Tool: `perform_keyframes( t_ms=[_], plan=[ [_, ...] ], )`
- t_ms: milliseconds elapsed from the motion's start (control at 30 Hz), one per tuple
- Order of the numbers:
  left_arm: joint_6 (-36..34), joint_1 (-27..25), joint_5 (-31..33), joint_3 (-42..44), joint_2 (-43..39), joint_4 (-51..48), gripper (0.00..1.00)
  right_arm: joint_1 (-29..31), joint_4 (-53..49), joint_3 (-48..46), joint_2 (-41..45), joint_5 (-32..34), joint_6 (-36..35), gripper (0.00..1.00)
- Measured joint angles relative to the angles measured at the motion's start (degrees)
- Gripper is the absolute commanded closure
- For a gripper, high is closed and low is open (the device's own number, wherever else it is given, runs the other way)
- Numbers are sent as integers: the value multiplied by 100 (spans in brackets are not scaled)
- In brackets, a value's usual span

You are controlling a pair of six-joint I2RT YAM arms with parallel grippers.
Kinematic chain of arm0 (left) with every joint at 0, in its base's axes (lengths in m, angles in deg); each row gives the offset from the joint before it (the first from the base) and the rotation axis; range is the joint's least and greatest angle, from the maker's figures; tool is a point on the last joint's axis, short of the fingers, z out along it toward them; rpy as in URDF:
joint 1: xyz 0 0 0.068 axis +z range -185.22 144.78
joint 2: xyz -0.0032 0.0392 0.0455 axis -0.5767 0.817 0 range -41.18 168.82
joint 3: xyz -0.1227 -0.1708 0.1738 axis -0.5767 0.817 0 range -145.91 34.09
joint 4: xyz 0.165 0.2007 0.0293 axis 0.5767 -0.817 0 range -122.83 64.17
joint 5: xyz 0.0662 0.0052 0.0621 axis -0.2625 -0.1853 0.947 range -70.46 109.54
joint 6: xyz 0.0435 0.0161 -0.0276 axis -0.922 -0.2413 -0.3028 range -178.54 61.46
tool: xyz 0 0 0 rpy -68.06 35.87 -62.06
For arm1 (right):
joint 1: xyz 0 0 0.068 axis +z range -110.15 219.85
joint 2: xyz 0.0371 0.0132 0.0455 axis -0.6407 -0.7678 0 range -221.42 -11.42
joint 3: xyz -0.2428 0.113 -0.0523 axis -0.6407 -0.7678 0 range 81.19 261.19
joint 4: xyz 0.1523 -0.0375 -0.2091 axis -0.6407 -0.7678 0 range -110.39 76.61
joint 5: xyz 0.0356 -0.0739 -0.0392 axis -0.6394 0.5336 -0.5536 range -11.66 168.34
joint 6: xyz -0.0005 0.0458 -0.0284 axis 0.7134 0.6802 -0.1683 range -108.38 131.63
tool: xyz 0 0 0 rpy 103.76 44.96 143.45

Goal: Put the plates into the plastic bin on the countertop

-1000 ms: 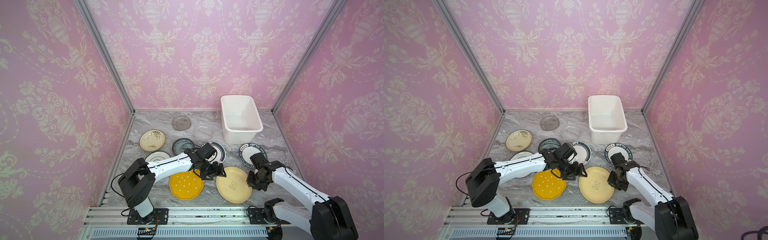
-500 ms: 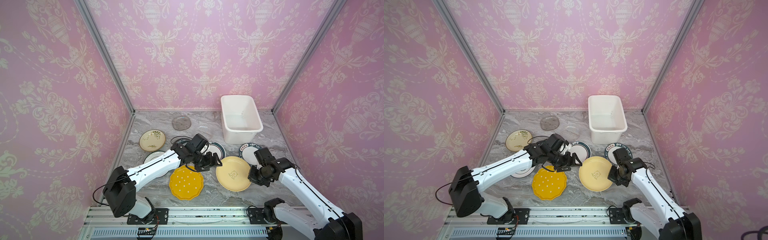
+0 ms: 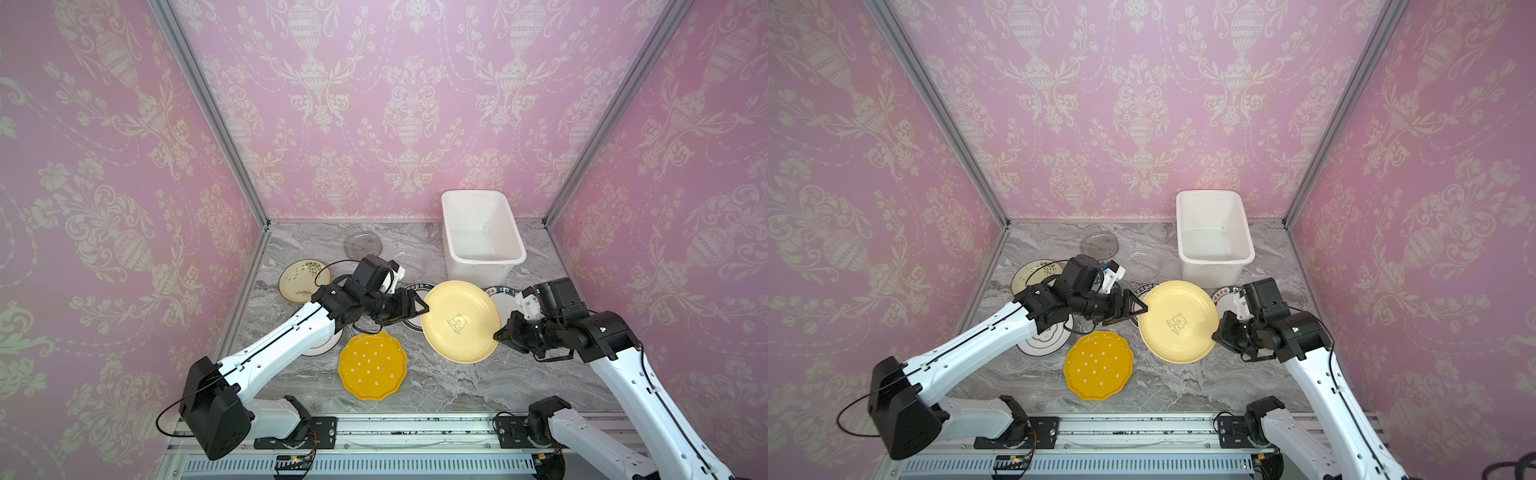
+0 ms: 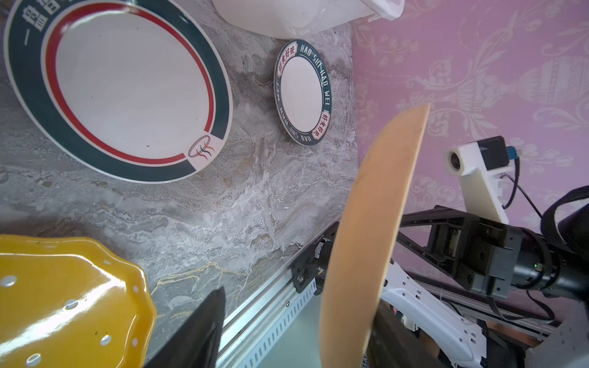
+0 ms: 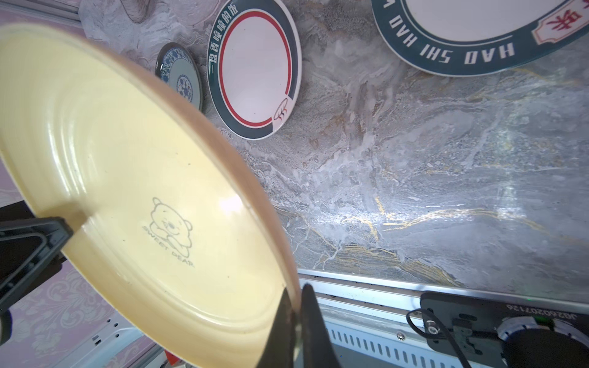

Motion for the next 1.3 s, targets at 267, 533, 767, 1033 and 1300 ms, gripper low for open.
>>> perform_keyframes(
  t_ms=[267, 533, 767, 1033, 1300],
  plan=[
    [127, 0, -20, 52, -2, 584, 70, 37, 92, 81, -55, -236, 179, 100],
    [166, -4, 284, 352, -4, 601, 100, 42, 358, 170, -4, -308, 350, 97],
    [684, -20, 555, 590, -140, 977, 100, 74, 752, 302, -2, -367, 667, 46],
    [1296, -166, 1432, 638, -527, 1578, 100, 105, 2076, 37, 378, -431, 1700, 39],
    [1711, -308, 2181, 337, -472, 1556, 100, 748, 3038, -129, 411, 72, 2369, 49]
  ],
)
